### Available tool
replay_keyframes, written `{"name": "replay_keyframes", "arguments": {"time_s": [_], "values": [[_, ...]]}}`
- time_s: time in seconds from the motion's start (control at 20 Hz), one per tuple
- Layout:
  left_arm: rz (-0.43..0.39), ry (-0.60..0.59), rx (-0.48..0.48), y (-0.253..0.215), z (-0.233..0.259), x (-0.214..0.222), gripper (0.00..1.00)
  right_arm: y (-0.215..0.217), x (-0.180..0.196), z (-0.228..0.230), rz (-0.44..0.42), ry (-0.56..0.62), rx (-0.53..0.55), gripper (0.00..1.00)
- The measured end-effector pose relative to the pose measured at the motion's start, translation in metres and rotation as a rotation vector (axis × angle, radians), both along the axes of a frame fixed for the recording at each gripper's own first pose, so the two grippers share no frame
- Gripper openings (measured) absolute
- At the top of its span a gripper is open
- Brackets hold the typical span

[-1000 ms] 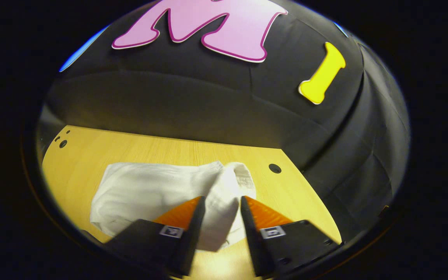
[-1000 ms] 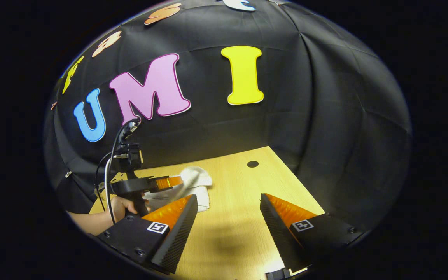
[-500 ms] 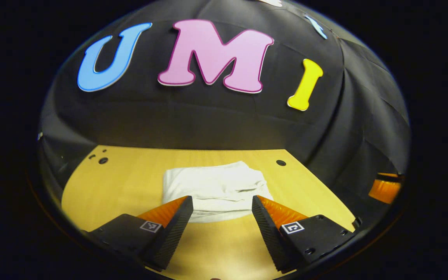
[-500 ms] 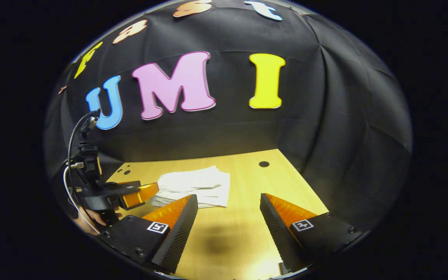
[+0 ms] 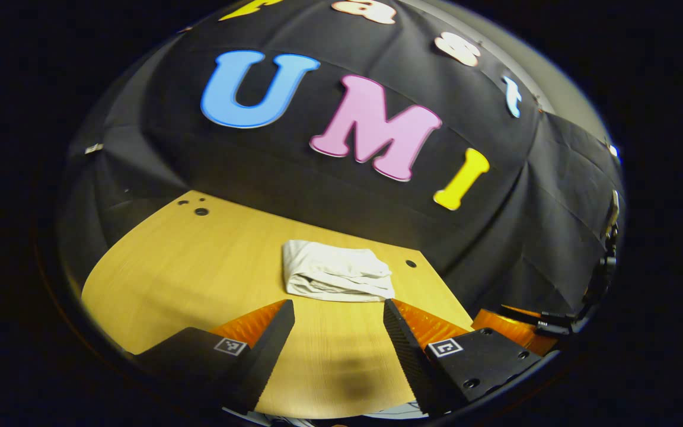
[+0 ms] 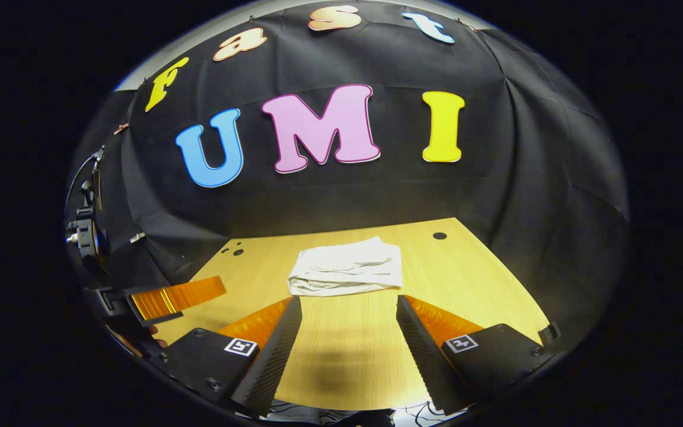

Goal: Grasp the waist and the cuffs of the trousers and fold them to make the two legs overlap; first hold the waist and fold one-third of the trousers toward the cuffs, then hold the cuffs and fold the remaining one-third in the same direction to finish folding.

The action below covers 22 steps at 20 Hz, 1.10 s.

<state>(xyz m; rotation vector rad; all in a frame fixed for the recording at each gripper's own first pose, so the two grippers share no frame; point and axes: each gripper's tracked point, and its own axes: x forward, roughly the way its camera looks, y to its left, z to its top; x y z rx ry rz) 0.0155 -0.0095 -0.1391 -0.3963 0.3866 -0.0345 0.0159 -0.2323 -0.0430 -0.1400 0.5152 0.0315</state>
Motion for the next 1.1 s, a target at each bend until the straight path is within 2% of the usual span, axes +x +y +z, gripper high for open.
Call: {"name": "replay_keyframes", "arguments": {"time_s": [0.2,0.35,0.5,0.6,0.75,1.1], "values": [[0.163,0.024,-0.029,0.046,0.002,-0.042,0.95,0.012,-0.014,0.013,0.017,-0.039,-0.017,0.99],[0.210,-0.005,0.037,0.065,0.008,-0.065,0.95,0.011,-0.016,0.013,0.005,-0.039,-0.026,0.98],[0.207,-0.055,0.123,0.064,0.023,-0.080,0.95,0.012,-0.015,0.015,-0.001,-0.047,-0.011,0.98],[0.173,-0.068,0.159,0.055,0.025,-0.082,0.95,0.013,-0.016,0.014,0.001,-0.040,-0.025,0.99],[0.128,-0.031,0.201,0.045,0.014,-0.081,0.95,0.021,-0.017,0.007,0.018,-0.027,-0.039,0.99],[0.104,0.011,0.177,0.038,0.005,-0.075,0.95,0.020,-0.020,0.001,0.035,-0.005,-0.043,0.98]]}}
